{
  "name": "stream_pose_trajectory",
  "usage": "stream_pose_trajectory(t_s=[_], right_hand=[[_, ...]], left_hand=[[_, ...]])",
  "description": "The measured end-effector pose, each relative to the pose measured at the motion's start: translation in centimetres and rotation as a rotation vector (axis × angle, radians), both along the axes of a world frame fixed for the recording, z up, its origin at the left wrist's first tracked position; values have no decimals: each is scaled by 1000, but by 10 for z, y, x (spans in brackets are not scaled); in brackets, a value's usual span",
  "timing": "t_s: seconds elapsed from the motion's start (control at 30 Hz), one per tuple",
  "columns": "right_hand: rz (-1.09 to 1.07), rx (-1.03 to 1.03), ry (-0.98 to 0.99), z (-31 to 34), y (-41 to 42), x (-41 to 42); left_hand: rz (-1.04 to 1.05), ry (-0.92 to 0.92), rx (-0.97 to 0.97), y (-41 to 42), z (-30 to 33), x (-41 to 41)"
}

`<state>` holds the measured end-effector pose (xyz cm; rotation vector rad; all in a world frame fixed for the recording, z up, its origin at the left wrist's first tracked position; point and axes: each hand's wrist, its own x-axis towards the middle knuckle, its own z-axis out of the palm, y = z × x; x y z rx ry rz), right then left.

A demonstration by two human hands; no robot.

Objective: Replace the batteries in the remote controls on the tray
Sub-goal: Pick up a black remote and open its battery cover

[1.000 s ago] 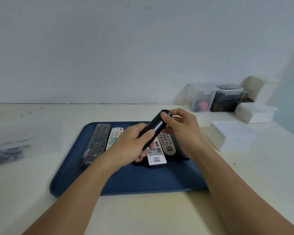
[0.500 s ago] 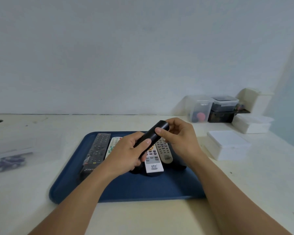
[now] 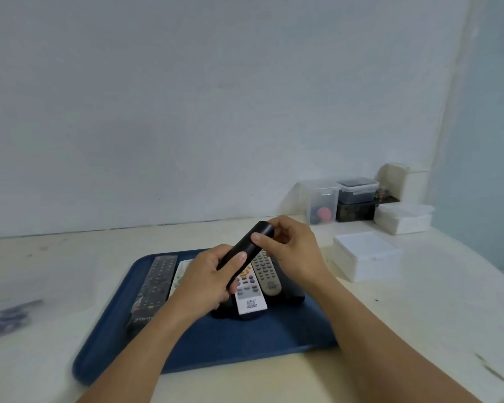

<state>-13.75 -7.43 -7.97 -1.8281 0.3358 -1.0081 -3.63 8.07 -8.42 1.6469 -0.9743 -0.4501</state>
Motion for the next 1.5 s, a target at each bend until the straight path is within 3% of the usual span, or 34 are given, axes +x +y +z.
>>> stream_pose_trajectory(t_s=[0.17, 0.27, 0.33, 0.47, 0.67, 0.77, 0.83, 0.9, 1.0, 1.07, 1.13, 1.2, 1.27, 1.5], right_hand=[[-92, -25, -32, 12, 3, 0], [152, 318, 2, 28, -5, -17], [329, 478, 177, 41, -11, -38], [451, 398, 617, 45, -10, -60], [350, 384, 703, 33, 1, -72], [180, 226, 855, 33, 5, -77], [72, 21, 1043, 36, 10, -80], [-23, -185, 1096, 42, 13, -85], [-177, -356, 780, 54, -11, -100], [-242, -454, 559, 63, -46, -118], [-239, -555, 669, 65, -85, -133], [-188, -634, 961, 58, -114, -140], [-141, -718, 1126, 49, -131, -141], [-85, -1209, 1108, 30, -144, -141]], left_hand=[[52, 51, -13, -6, -2, 5], [88, 174, -81, -6, -1, 6], [121, 200, -120, -5, -1, 8], [108, 316, -223, -6, 0, 3], [-17, 575, -318, -11, 4, -10], [-16, 539, -275, -10, 5, -15], [-21, 471, -224, -9, 4, -18], [-12, 374, -174, -12, 7, -23], [-24, 231, -144, -22, 20, -39], [-57, 229, -160, -33, 30, -51], [-75, 240, -145, -48, 38, -61], [-78, 272, -104, -66, 40, -72], [-72, 318, -54, -86, 41, -83], [-8, 429, -24, -135, 18, -110]])
